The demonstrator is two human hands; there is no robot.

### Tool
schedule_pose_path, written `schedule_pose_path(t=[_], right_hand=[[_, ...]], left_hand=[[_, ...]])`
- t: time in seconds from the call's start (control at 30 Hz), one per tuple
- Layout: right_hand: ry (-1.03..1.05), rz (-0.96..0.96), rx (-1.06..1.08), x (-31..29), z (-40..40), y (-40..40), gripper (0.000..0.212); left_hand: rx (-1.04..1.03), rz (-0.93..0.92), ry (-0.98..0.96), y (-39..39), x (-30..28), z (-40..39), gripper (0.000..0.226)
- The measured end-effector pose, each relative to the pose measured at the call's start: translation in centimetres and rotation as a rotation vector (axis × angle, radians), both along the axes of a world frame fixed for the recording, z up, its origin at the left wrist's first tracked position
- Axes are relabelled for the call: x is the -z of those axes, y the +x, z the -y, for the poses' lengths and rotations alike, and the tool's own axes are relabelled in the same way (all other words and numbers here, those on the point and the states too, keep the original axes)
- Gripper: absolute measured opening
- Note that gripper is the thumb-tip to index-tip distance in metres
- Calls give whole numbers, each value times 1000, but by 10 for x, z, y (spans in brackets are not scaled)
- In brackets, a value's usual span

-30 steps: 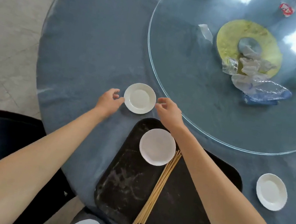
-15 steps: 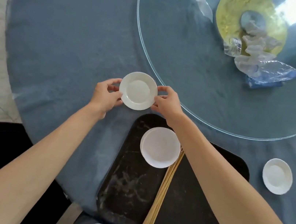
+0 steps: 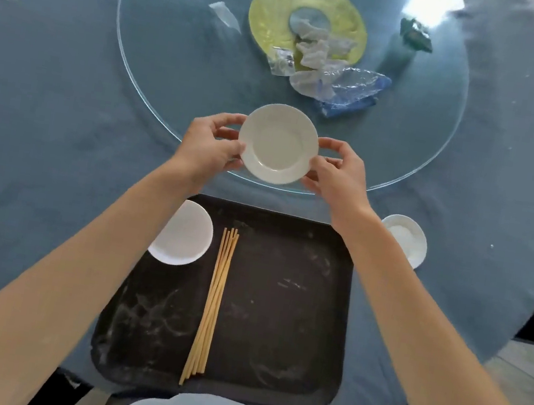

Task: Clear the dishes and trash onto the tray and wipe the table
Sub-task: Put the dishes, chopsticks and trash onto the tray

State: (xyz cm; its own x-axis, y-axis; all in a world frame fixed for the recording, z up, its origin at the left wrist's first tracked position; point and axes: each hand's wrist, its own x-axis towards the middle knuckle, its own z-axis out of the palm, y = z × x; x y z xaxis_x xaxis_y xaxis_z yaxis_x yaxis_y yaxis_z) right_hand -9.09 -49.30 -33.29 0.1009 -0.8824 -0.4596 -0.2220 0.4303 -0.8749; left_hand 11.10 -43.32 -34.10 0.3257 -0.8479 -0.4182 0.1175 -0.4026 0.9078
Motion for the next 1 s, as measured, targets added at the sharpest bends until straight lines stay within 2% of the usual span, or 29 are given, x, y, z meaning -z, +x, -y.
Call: schedule_pose_path(t=[0.2,0.43,0.57,0.77,0.9,1.0], right_hand=[[32,-64,155,17,21,-147,33],[166,-126,315,82,37,-278,30],[212,-144,331,113,37,-303,26],[293,-73,372,138,32,-314,26],[302,-54,339,148,34,-319,33],[298,-67,330,152,40,-321,33]], left_hand=[[46,-74,86,-153,21,41,42],[103,-33,223,-289,83,72,48],[113,115,296,-322,107,77,53],[142,212,305,-335,130,67,52],[148,323,260,-341,130,66,45],[143,319,274,-339,131,70,39]])
